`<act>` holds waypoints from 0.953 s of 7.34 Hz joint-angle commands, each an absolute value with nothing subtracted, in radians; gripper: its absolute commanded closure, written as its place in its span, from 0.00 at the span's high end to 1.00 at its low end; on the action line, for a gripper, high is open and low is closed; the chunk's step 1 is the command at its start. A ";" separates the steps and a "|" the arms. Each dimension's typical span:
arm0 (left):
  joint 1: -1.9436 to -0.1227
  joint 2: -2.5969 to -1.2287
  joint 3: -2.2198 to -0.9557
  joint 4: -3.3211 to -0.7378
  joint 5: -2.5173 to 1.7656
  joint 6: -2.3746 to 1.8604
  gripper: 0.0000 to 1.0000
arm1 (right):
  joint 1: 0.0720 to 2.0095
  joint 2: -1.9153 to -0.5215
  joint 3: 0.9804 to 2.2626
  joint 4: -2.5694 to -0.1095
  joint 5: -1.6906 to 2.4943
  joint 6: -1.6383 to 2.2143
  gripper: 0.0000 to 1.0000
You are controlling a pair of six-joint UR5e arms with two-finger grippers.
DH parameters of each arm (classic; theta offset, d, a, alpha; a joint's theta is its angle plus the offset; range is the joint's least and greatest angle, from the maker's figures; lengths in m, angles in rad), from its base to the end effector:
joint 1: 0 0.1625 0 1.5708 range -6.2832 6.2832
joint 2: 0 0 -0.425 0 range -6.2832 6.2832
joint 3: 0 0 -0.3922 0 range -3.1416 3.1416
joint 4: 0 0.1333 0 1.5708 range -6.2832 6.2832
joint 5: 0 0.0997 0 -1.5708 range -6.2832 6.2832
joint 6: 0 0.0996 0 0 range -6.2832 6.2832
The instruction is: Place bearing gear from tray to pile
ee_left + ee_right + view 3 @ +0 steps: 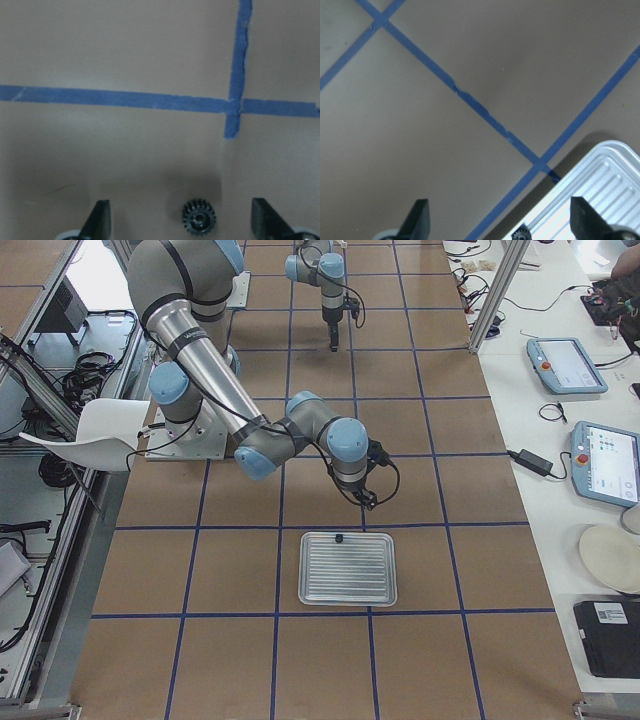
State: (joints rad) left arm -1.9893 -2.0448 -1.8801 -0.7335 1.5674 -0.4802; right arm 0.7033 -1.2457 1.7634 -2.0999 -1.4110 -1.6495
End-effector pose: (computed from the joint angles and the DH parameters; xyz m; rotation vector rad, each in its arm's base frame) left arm -0.3565 -0.4727 0.1698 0.0959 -3.1127 0.0734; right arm -0.3439 -0.4872 0.2740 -1.1805 2.8599 -0.2412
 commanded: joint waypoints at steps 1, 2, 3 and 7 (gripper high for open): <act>-1.997 -2.052 -1.879 -0.736 1.583 -0.457 0.66 | 0.650 -1.180 1.706 -2.100 -1.410 -1.848 1.00; -1.999 -2.054 -1.879 -0.738 1.588 -0.457 0.50 | 0.632 -1.122 1.647 -2.092 -1.411 -1.926 1.00; -2.000 -2.049 -1.879 -0.744 1.589 -0.457 0.17 | 0.606 -1.065 1.606 -2.086 -1.411 -2.004 1.00; -1.982 -2.010 -1.862 -0.762 1.591 -0.451 0.00 | 0.607 -1.039 1.621 -2.062 -1.366 -2.119 0.99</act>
State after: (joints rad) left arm -1.9922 -2.0299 -1.8701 -0.7503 1.5905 -0.4550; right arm 0.6075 -1.0442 1.6178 -2.0730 -1.3934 -2.0369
